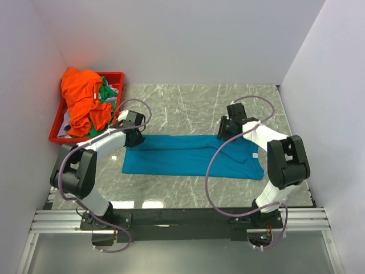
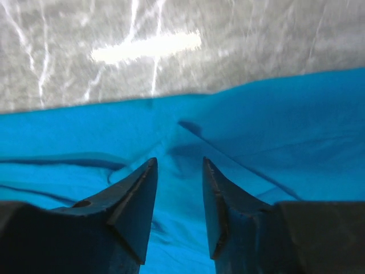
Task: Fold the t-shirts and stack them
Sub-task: Fold the tshirt
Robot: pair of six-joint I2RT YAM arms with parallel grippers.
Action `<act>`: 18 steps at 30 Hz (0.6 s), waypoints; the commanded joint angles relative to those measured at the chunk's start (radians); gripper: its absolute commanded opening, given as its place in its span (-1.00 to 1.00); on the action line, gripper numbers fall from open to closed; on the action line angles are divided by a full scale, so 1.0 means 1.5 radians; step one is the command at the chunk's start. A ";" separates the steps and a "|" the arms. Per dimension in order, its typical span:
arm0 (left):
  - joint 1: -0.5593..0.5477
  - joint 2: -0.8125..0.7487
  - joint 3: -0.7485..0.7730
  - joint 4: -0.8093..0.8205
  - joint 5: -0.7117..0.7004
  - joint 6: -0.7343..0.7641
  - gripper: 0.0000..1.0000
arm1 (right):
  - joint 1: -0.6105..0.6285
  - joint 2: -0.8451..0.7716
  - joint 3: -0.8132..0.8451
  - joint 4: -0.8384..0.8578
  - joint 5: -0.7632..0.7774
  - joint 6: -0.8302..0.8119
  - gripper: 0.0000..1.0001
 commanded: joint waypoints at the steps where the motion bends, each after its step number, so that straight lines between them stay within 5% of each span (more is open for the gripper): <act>1: 0.000 -0.028 0.000 0.006 -0.008 0.009 -0.47 | 0.004 0.021 0.047 0.003 0.020 -0.016 -0.08; 14: -0.001 -0.026 0.006 0.007 -0.004 0.012 -0.47 | 0.023 0.090 0.087 -0.004 0.027 -0.019 -0.07; 18: 0.000 -0.029 0.002 0.008 -0.004 0.011 -0.47 | 0.030 0.076 0.078 -0.003 0.028 -0.017 -0.27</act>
